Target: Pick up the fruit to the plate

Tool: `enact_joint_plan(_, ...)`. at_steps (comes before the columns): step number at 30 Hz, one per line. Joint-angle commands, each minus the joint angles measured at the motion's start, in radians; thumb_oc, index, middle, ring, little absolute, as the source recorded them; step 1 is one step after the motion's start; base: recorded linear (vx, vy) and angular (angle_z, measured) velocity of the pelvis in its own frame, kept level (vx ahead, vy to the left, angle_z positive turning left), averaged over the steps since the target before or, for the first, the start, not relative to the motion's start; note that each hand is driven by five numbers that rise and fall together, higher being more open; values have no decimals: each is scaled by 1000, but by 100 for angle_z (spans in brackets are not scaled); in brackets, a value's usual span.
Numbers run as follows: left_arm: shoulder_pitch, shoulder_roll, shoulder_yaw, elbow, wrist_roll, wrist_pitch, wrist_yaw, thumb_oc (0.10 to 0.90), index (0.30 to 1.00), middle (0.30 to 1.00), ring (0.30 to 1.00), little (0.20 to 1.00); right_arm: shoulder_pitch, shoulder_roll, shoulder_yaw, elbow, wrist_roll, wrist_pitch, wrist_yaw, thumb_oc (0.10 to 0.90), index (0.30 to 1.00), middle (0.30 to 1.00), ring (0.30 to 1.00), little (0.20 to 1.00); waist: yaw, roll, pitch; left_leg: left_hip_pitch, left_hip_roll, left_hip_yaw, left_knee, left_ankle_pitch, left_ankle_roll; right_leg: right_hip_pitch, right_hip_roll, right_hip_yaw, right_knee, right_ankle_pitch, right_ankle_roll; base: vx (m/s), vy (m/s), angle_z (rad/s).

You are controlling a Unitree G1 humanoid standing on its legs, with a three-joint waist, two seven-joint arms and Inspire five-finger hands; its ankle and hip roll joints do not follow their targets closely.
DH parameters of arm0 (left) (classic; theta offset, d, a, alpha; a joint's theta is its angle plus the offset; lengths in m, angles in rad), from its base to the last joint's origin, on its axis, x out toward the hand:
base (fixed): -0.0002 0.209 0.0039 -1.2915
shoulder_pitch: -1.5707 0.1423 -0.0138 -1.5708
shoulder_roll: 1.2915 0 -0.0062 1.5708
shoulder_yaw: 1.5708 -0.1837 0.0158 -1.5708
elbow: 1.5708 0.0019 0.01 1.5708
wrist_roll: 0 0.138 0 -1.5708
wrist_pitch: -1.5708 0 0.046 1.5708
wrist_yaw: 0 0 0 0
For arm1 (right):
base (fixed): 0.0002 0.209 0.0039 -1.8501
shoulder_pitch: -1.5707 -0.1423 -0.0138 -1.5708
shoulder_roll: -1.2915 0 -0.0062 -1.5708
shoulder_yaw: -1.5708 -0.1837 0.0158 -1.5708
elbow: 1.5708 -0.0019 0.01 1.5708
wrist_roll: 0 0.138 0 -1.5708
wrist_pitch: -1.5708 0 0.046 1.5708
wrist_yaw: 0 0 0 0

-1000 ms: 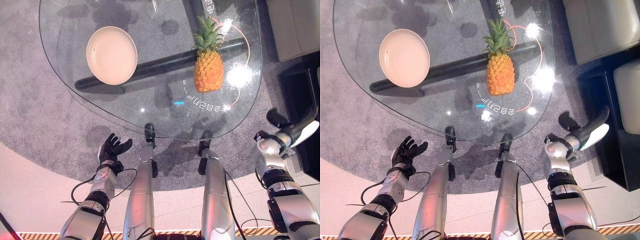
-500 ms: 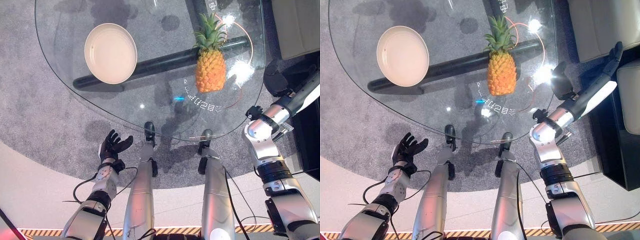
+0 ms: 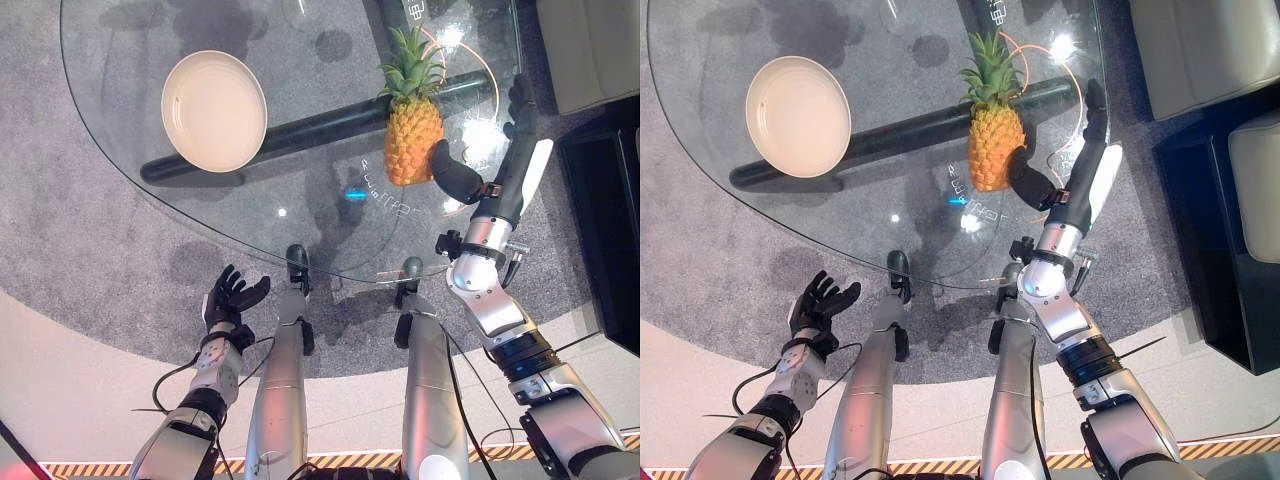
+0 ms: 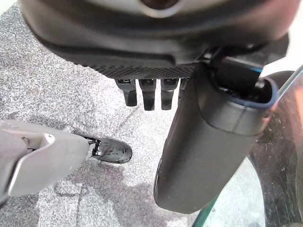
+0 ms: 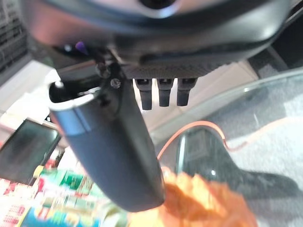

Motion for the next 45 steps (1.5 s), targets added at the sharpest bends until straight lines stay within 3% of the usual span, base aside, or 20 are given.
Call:
enact_joint_plan(1,57,2,22,26,9,-38,0,800,900,900,900,900,-11,-35,-3,-151,-32,-33,14,800,900,900,900,900,14,6,-17,6,-52,24,64,-88,16,31,58,-44,-151,87,-17,0,0,0)
enact_joint_plan(14,62,-4,11,32,16,-29,-8,800,900,900,900,900,-22,-41,30,-175,2,29,33,800,900,900,900,900,19,15,-17,23,-58,31,61,-85,17,41,56,-52,-133,77,-21,0,0,0)
enact_joint_plan(28,63,-1,-3,27,20,-28,-2,800,900,900,900,900,-17,-36,61,-153,57,52,61,800,900,900,900,900,27,12,-17,20,-57,33,60,-82,19,36,56,-59,-126,78,-20,0,0,0)
enact_joint_plan(45,57,6,-16,23,22,-19,1,800,900,900,900,900,-34,-34,142,-148,103,128,173,800,900,900,900,900,39,8,-17,16,-59,26,57,-78,19,32,58,-69,-123,78,-19,0,0,0)
